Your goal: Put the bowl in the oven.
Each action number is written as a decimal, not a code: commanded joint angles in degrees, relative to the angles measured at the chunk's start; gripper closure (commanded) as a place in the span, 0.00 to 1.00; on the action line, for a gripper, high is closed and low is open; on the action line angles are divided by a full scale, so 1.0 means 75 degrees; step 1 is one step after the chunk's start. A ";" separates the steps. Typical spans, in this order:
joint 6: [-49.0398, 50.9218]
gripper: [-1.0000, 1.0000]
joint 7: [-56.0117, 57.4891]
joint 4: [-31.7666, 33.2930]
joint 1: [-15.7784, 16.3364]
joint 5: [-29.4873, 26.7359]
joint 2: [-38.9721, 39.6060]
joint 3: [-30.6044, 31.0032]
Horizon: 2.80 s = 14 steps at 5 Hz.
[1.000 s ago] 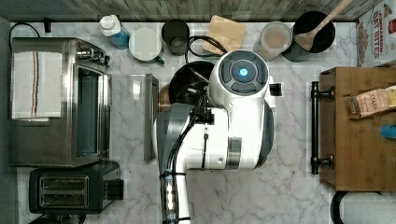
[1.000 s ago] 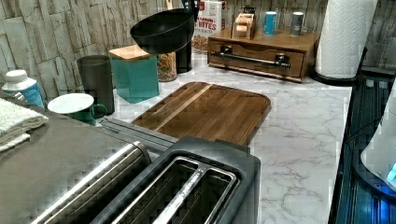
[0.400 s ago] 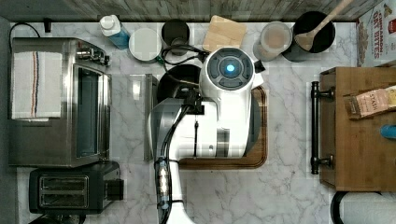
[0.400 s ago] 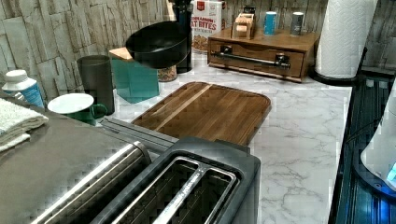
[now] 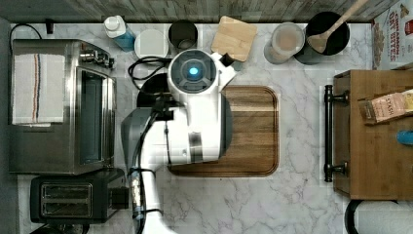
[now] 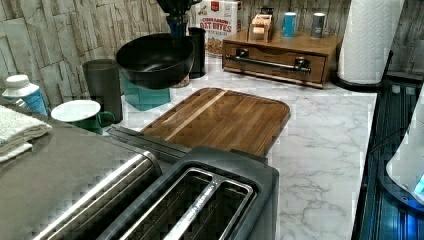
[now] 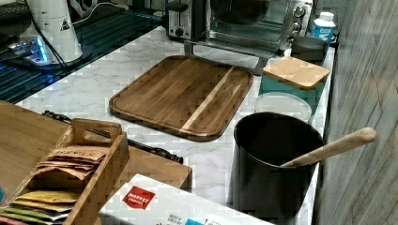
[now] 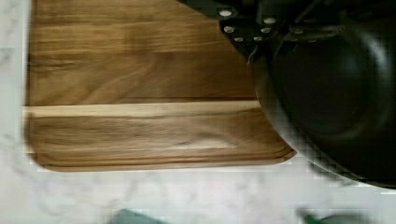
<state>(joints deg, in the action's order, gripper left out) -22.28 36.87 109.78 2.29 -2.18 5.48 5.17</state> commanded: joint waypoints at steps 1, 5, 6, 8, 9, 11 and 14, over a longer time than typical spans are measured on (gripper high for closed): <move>-0.0067 1.00 0.0492 -0.0057 0.0555 -0.0386 0.0046 0.0638; -0.1315 1.00 0.0370 -0.0351 0.1222 -0.1358 0.0889 0.0738; -0.1310 1.00 0.0311 -0.0674 0.1437 -0.1299 0.1235 0.0865; -0.1071 1.00 -0.0063 -0.1438 0.1710 -0.0903 0.2132 0.0962; -0.1219 1.00 0.0324 -0.1524 0.1552 -0.1758 0.2215 0.1060; -0.2017 1.00 0.0923 -0.0990 0.1283 -0.3459 0.2049 0.1366; -0.2000 1.00 0.0865 -0.1441 0.1558 -0.3976 0.3051 0.1621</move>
<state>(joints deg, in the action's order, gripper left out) -37.24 39.89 104.46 12.98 -27.91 26.28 14.56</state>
